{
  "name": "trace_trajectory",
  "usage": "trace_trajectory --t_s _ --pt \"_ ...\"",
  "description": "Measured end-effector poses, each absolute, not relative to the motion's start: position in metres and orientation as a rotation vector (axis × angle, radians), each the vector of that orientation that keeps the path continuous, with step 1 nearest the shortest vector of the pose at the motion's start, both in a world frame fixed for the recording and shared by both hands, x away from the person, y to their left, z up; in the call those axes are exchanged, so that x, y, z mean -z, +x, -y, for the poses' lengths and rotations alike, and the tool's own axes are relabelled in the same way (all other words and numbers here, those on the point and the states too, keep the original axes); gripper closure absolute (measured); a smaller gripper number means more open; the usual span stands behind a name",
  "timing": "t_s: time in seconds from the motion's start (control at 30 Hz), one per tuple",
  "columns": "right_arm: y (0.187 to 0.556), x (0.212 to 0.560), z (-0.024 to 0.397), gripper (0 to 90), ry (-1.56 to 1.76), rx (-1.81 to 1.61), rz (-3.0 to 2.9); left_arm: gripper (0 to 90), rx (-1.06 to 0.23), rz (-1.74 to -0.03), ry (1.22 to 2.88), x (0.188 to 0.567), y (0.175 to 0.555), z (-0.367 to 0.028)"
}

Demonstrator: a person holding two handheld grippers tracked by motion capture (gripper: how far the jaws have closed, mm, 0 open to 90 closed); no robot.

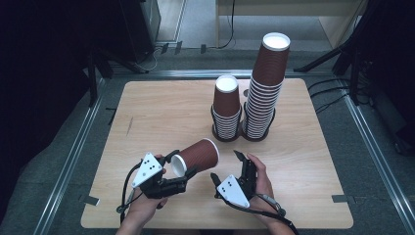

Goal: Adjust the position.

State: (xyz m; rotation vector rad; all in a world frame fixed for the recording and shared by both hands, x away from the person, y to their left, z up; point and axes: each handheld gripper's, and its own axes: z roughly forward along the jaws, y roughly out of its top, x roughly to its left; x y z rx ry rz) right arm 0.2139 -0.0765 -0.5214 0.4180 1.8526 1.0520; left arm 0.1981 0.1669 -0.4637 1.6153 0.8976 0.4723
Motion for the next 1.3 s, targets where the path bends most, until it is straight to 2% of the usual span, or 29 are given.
trace_trajectory --t_s 0.5,0.67,1.3 --pt "0.222 0.519 0.084 3.1 0.818 -1.38 -1.935 22.4 -0.498 -0.895 1.6 0.466 0.197 -0.165" --pt "0.221 0.518 0.084 0.0 0.951 -1.473 -1.913 22.3 -0.512 -0.884 1.555 0.466 0.196 -0.166" --pt "0.226 0.513 0.091 0.0 1.522 -1.981 -1.808 22.3 -0.531 -0.879 1.55 0.466 0.195 -0.166"
